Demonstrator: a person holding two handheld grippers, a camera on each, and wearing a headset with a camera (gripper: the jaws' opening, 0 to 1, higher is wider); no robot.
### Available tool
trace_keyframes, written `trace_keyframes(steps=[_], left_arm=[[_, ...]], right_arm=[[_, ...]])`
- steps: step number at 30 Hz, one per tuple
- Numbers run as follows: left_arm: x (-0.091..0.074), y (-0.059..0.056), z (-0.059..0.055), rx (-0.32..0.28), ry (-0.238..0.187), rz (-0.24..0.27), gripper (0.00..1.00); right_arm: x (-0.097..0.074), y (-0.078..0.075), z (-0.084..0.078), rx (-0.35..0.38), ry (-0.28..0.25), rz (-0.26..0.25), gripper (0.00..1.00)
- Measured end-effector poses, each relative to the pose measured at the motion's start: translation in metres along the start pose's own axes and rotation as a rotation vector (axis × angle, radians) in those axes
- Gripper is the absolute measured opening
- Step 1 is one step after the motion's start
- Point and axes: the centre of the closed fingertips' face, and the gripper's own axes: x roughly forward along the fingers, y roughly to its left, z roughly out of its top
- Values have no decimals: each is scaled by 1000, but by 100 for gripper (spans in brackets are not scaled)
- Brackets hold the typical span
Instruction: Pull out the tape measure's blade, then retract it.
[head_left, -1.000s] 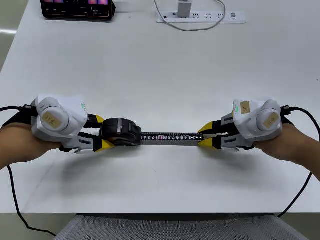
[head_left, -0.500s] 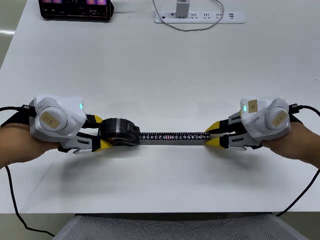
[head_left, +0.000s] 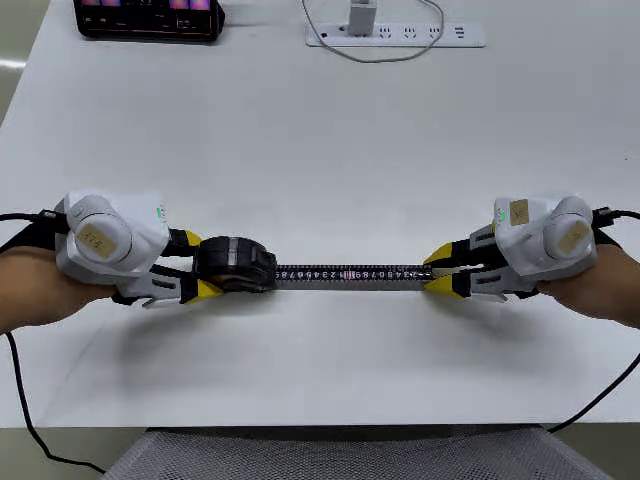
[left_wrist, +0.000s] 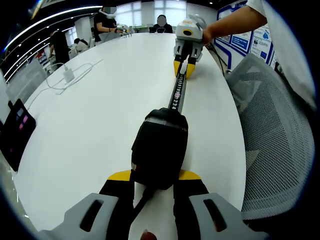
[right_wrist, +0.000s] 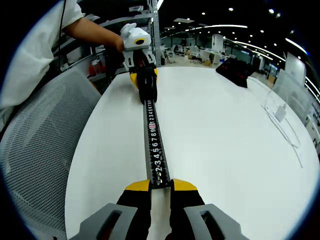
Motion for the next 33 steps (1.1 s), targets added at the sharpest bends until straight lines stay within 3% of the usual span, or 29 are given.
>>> trace_keyframes(steps=[33], left_arm=[[0, -1, 1, 2, 5, 1, 24]], right_arm=[[-21, -4, -25, -11, 63, -11, 9]])
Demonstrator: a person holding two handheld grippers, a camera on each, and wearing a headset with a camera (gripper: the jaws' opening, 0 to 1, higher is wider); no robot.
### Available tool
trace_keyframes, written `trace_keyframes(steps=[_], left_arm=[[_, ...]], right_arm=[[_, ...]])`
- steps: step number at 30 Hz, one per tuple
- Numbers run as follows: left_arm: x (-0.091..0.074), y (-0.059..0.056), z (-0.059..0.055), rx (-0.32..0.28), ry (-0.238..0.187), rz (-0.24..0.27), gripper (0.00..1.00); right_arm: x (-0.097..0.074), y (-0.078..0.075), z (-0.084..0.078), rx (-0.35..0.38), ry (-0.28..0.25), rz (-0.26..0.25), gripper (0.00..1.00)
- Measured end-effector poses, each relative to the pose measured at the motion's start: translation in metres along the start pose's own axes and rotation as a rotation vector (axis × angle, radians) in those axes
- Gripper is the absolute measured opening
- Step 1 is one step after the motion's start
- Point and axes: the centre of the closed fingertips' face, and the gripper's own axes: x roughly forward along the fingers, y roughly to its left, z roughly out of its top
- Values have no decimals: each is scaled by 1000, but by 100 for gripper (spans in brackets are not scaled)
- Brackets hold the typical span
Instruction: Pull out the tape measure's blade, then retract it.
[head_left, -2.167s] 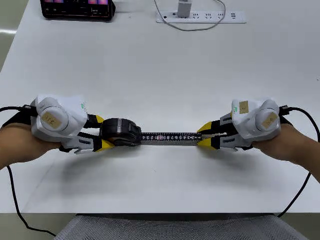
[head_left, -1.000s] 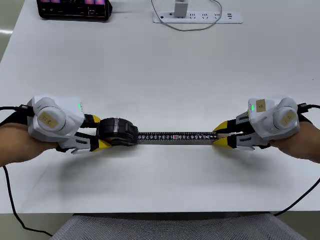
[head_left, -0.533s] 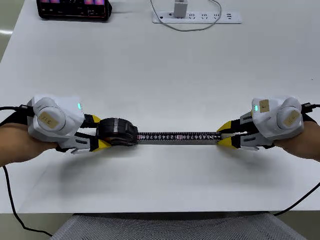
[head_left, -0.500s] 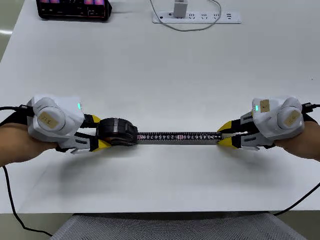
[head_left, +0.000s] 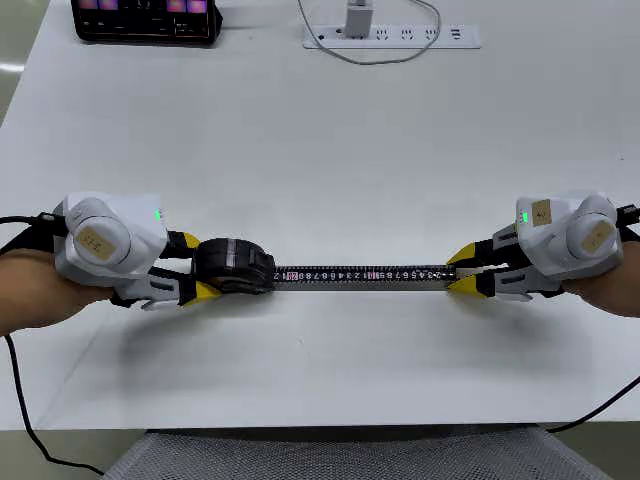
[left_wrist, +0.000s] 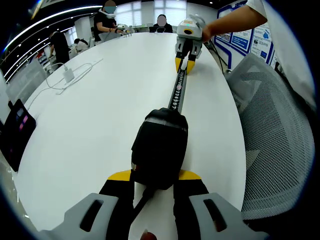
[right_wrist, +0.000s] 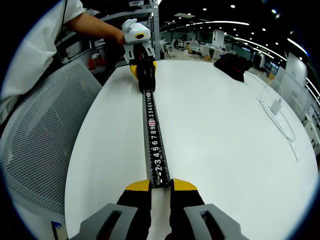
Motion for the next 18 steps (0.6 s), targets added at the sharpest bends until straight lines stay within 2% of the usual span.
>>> trace_keyframes(steps=[18], left_arm=[[0, 0, 1, -4, -1, 2, 24]], right_arm=[[-10, 0, -11, 10, 23, -7, 10]])
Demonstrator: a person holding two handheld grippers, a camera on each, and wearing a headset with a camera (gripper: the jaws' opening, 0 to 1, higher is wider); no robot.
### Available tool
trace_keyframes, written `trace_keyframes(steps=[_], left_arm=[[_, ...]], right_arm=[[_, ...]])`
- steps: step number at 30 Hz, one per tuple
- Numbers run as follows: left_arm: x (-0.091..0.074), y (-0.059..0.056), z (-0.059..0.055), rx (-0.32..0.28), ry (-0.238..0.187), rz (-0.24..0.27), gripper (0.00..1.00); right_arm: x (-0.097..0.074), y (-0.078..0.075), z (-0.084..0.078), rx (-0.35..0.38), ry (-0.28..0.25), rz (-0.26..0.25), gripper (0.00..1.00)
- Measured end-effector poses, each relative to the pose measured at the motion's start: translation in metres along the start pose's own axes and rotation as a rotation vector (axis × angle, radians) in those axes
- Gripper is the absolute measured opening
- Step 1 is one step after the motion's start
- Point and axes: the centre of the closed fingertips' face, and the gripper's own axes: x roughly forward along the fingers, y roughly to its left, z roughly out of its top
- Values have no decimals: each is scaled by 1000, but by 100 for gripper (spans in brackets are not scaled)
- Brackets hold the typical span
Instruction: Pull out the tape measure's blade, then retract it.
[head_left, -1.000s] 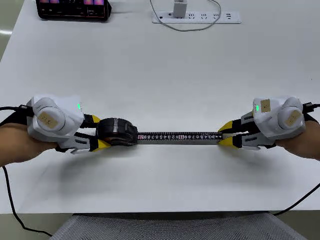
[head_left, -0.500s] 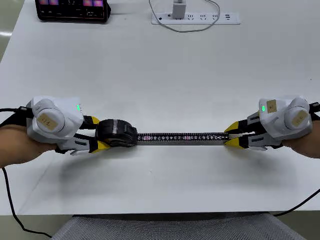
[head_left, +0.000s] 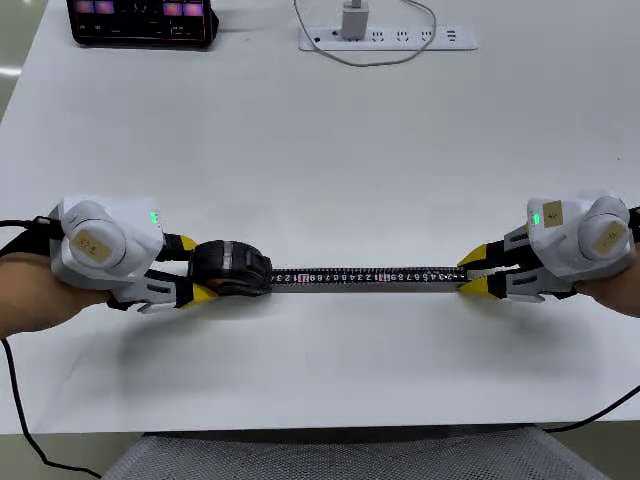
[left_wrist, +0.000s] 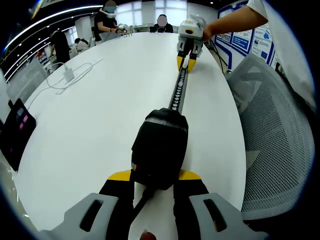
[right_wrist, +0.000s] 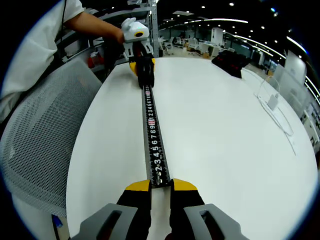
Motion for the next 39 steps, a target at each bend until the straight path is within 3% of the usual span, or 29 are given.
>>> trace_keyframes(steps=[10, 15, 29, 36, 39], left_arm=[[1, 0, 2, -19, -1, 2, 25], [1, 1, 2, -9, 6, -3, 26], [1, 1, 2, -6, 21, 3, 26], [2, 0, 3, -2, 16, 2, 27], [2, -1, 7, -28, 0, -6, 30]], right_arm=[[1, 0, 1, -11, 19, -13, 10], [2, 0, 1, -41, 52, -15, 11], [1, 1, -1, -52, 67, -14, 12], [2, 2, -1, -43, 67, -12, 13], [0, 1, 4, -31, 47, -19, 16]])
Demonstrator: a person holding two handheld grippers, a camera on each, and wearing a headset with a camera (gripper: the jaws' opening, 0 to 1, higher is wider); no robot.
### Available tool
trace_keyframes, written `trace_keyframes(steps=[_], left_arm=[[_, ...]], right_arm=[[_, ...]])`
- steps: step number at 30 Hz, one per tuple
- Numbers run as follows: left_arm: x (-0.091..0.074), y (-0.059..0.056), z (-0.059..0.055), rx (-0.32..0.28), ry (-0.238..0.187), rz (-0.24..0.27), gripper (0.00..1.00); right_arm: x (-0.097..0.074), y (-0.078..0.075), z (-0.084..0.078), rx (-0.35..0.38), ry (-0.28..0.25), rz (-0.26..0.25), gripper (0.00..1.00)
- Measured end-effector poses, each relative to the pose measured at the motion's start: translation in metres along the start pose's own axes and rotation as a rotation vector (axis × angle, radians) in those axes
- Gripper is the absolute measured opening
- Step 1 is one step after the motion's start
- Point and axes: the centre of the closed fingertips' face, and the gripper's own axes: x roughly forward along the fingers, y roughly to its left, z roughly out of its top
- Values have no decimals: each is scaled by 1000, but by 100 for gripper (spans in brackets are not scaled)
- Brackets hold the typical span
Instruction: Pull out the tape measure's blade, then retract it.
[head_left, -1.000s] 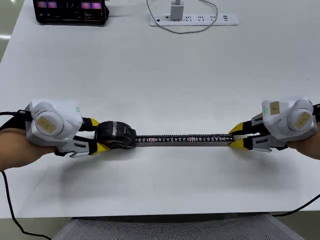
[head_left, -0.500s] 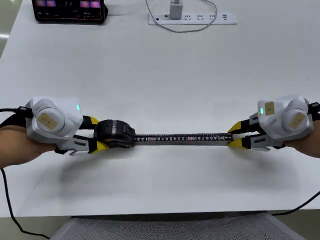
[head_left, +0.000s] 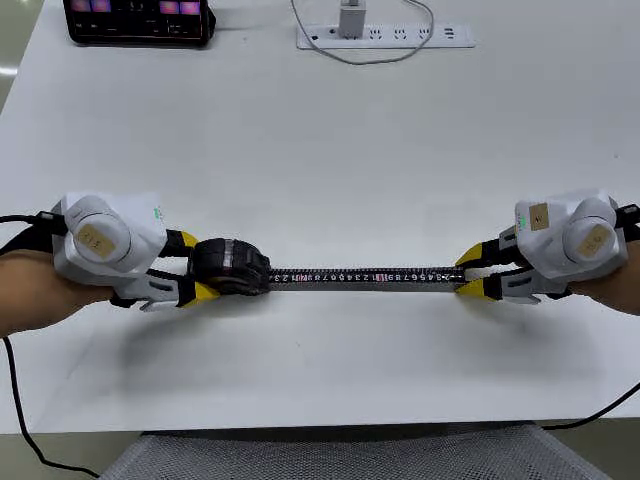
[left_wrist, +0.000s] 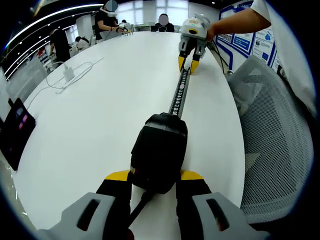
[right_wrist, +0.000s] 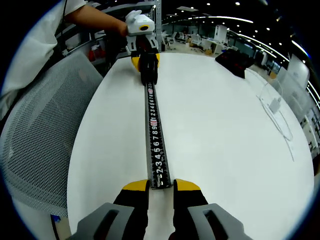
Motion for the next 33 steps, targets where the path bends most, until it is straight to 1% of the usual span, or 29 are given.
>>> trace_keyframes(steps=[2, 3, 10, 13, 16, 20, 22, 25, 27, 30, 32, 33], left_arm=[[1, 0, 1, -1, 1, 0, 35], [1, 0, 0, 9, 8, 3, 37], [0, 2, 1, 9, 2, 10, 36], [-2, 2, 1, 3, -1, 14, 37], [-3, 2, 3, -15, -10, 20, 40], [-6, 2, 5, -33, -27, 40, 44], [-8, -1, 7, -57, -42, 35, 46], [-11, -2, 7, -52, -46, 52, 48], [-15, -2, 9, -74, -64, 64, 50], [-21, -2, 11, -86, -81, 81, 52], [-24, -2, 13, -94, -95, 92, 53], [-26, -2, 13, -97, -99, 97, 54]], right_arm=[[0, 0, 1, 1, -2, 3, 17], [0, 0, 1, 1, -2, 3, 17], [0, -1, 1, 9, -3, -7, 17], [-2, -2, 3, 29, -14, -13, 18], [-4, -2, 5, 59, -24, -17, 20], [-6, -1, 7, 69, -25, -31, 26], [-7, 1, 6, 70, -21, -37, 30], [-9, 2, 4, 86, -19, -46, 35], [-12, 3, 3, 102, -21, -58, 39], [-13, 3, 1, 130, -24, -78, 42], [-15, 3, 1, 135, -27, -83, 43], [-17, 3, 0, 141, -27, -94, 44]])
